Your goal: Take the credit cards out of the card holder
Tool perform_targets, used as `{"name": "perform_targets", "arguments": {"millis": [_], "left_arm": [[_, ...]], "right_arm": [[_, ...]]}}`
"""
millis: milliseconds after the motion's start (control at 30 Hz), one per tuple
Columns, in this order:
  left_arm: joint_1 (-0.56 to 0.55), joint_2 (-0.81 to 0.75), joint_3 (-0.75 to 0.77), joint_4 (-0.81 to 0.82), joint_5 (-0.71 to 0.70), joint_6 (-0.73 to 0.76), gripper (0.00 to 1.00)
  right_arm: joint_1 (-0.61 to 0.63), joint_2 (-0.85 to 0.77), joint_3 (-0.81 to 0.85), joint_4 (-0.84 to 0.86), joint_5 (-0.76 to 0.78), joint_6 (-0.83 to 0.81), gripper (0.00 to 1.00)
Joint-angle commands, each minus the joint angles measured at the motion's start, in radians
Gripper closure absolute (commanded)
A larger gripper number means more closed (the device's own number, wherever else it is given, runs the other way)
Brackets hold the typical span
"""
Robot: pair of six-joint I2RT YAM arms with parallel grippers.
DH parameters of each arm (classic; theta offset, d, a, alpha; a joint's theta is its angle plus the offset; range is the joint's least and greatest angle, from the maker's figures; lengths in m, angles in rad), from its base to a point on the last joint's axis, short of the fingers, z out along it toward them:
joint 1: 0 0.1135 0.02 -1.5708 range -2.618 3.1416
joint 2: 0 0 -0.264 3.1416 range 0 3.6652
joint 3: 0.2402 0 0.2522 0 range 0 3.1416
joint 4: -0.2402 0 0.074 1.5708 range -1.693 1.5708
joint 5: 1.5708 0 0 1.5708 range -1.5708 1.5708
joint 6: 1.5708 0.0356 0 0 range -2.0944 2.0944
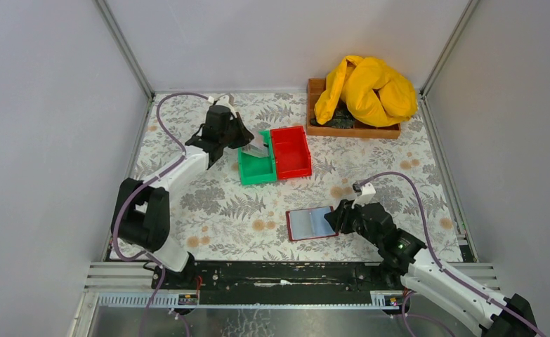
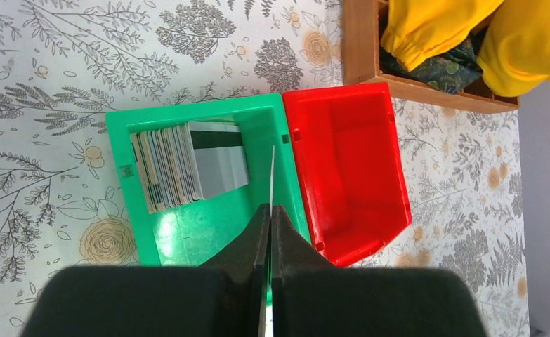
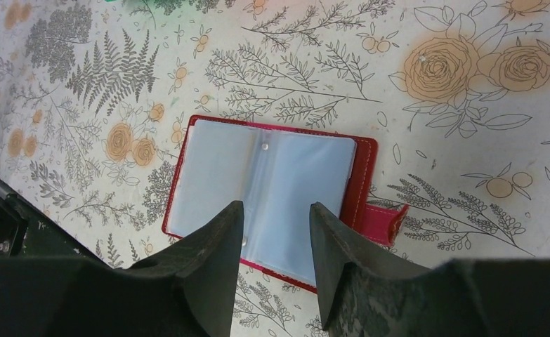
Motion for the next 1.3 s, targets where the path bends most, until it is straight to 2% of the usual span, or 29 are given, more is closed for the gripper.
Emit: {"name": "perform_targets", "arguments": {"millis": [0,200,333,733,933,1100,1267], "left_arm": [[-0.004,0.03,-0.012,0.056,-0.065,-0.053,1.0],[-0.014,0.118,0.03,0.045,-0.097,-0.084,1.0],[-0.037,0.145,0.04,0.045,-0.16,-0.096,1.0],[-0.077,0.231,0.112,0.078,-0.236,-0.127,1.0],[-0.08,0.289,0.167,0.052,-0.238,-0.124,1.0],[-0.083,0.293,0.163,0.049,-0.233,-0.126,0.91],[-0.087,0.248,0.149,0.046,-0.248,-0.108,0.7]], "right_arm": [[-0.005,0.005,0.004,0.068,0.0,0.001,0.53],[-0.004,0.018,-0.001,0.075,-0.002,0.002,0.53],[-0.004,0.009,-0.004,0.071,0.0,0.004,0.53],[-0.004,-0.007,-0.012,0.069,-0.006,0.006,0.53],[-0.004,-0.002,-0.015,0.077,-0.008,0.006,0.53],[-0.004,0.004,-0.017,0.082,-0.014,0.005,0.53],[-0.004,-0.001,-0.017,0.082,-0.018,0.002,0.53]]}}
